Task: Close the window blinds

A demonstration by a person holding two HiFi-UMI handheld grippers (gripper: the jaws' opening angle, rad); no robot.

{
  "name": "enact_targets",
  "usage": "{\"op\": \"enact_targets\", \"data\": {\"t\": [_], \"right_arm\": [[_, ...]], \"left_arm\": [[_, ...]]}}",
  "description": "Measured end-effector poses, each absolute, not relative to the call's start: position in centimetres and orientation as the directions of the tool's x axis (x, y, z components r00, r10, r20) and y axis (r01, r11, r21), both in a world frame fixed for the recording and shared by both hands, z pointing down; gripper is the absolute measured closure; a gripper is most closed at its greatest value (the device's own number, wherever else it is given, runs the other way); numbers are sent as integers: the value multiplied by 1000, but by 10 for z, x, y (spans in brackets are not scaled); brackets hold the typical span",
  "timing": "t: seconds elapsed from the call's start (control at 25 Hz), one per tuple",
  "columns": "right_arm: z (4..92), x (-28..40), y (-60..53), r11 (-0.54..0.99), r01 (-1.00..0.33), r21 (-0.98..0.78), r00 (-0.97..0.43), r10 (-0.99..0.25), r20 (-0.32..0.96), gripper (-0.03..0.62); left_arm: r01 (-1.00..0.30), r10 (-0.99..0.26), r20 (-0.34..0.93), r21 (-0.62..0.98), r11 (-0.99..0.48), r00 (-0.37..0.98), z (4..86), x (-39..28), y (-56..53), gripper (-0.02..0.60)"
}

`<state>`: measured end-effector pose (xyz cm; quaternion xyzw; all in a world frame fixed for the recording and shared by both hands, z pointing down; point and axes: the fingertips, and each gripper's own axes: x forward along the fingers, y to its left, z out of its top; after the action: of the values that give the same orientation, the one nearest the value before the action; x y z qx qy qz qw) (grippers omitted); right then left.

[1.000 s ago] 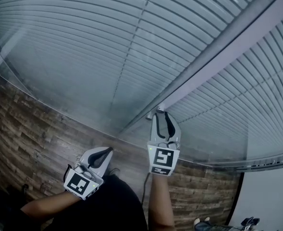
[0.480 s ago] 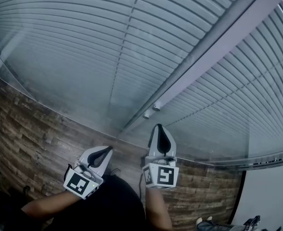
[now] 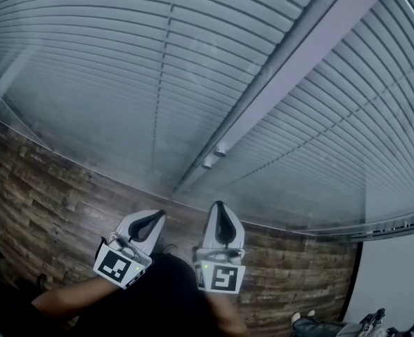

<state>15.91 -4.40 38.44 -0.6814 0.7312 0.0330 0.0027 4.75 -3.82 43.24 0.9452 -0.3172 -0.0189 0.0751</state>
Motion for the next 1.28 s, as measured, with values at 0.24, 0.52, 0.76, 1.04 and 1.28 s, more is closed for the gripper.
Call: {"op": "enact_targets", "data": {"t": [0.24,0.52,0.76,1.04,1.28], "right_arm": [[396,167,-38,67,-993,98,-68,-998,-11,594],[393,173,-34,22,-999,50,-27,-996,-87,594],[399,171,-30,37,-998,55,-39,-999,-36,594],[397,166,-33,34,-999,25,-35,-998,-57,594],[409,165,-42,36,-999,32,-36,-999,-8,594]], "left_arm": [[-576,-583,-2,153,-803,812,432,59,-39,583],[-544,-553,-15,158,-824,833,437,70,-36,583],[-533,-539,-9,132,-836,842,431,75,-27,583],[-526,-530,-1,119,-842,848,433,73,-28,583],[-557,-560,6,122,-822,828,438,61,-36,583]]}}
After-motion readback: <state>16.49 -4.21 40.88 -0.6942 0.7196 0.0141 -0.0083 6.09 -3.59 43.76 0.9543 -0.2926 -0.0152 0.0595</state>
